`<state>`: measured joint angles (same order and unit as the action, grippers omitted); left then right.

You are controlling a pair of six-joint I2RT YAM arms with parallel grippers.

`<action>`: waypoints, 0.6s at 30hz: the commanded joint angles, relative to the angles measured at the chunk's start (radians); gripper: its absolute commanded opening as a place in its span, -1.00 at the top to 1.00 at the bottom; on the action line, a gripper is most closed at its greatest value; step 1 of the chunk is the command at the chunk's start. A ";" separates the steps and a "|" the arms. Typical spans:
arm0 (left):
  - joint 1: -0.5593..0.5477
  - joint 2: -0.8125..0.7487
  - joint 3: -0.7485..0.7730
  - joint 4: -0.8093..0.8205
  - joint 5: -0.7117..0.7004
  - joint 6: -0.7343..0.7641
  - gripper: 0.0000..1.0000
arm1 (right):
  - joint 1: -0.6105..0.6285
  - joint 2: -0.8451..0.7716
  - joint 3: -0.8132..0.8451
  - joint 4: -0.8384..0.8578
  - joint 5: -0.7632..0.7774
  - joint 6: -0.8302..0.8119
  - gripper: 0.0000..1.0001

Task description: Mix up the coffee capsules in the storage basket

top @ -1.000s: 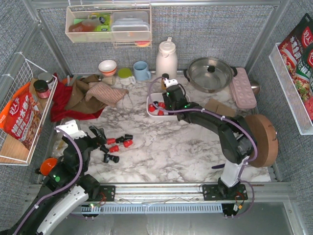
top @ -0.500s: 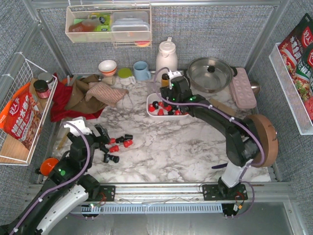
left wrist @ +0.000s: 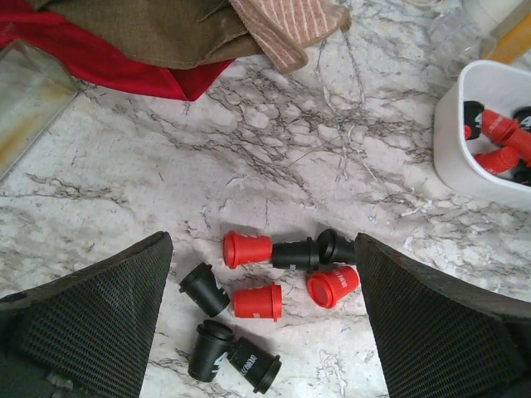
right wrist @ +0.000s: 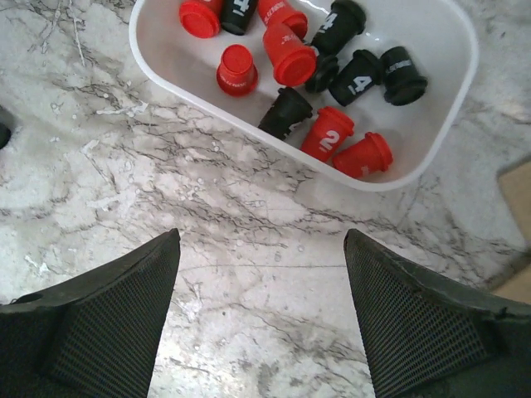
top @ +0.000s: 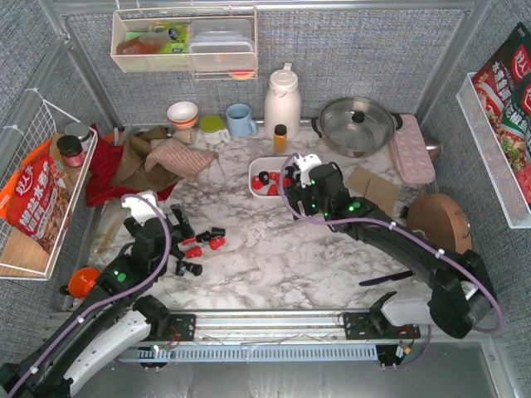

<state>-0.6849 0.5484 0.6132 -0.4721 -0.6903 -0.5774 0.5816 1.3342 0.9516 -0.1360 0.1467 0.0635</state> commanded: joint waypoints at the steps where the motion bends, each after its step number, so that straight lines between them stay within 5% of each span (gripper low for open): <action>1: 0.001 0.080 0.032 0.065 -0.021 -0.024 -0.98 | 0.007 -0.078 -0.027 0.032 0.038 -0.086 -0.68; 18: 0.001 0.333 0.045 -0.206 0.151 -0.382 -0.98 | 0.032 -0.090 -0.230 0.305 0.085 -0.006 -0.68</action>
<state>-0.6853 0.8791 0.6632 -0.5949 -0.5800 -0.8627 0.6037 1.2373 0.7490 0.0555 0.1917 0.0334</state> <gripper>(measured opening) 0.993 0.836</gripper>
